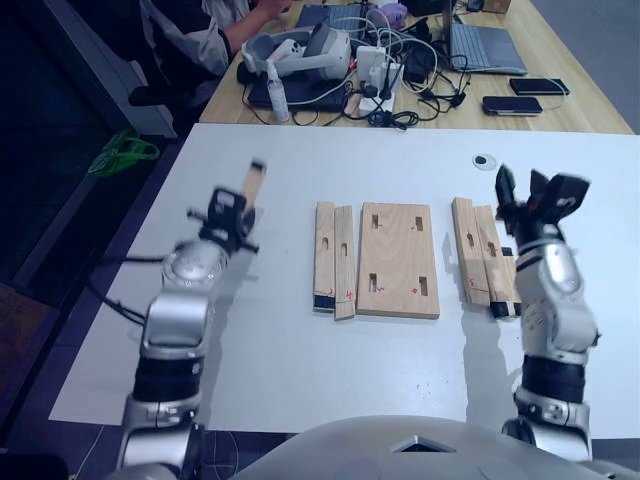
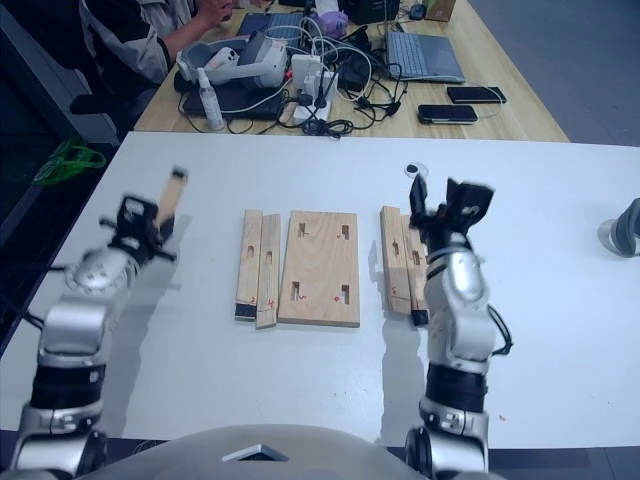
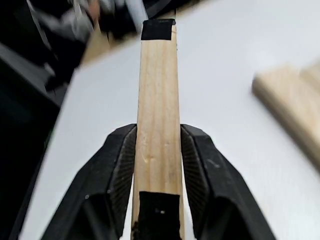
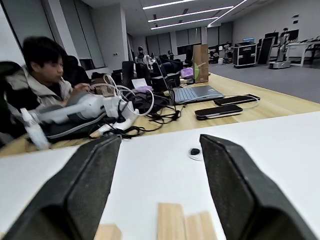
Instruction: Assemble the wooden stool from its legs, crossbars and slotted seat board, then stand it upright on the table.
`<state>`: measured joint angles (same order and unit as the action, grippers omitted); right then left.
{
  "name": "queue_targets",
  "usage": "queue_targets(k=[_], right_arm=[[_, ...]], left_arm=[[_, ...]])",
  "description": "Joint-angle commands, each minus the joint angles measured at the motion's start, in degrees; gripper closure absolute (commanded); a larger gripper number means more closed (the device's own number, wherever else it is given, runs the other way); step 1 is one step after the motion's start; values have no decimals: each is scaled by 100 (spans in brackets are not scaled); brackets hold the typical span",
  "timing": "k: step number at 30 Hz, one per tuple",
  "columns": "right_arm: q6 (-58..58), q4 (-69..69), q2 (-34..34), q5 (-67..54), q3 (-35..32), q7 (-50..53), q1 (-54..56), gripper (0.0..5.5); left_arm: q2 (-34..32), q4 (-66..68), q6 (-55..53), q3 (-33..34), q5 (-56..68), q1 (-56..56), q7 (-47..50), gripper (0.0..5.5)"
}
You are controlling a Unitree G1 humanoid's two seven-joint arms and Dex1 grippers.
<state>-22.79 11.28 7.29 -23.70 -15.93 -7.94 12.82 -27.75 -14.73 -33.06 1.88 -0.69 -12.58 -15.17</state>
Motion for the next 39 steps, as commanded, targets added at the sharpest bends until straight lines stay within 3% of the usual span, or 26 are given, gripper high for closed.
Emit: queue_targets(k=[1,4,12,18,23,32,39], right_arm=[[-1343,177,449,-1779,-335,-745,894,255],[-1916,491,423,-2530,-187,-792,1148,255],[-2303,1206,-517,-3232,613,18,797,255],[-2143,988,-555,-3352,473,263,974,255],[-2113,841,-433,-3848,109,220,1142,339],[-2358,929,-129,-4457,285,50,874,488],[-2269,711,372,-3869,477,-190,849,510]], left_arm=[[-123,70,1047,-394,365,-888,-1052,420],[66,-68,1095,-811,467,-1292,-1425,420],[779,-447,936,-1509,339,-1550,-1277,420],[807,-720,825,-1667,367,-1390,-1377,420],[741,-745,871,-1656,340,-1298,-1439,420],[820,-862,1000,-1880,357,-1205,-1552,420],[748,-826,1111,-1801,351,-1192,-1626,420]])
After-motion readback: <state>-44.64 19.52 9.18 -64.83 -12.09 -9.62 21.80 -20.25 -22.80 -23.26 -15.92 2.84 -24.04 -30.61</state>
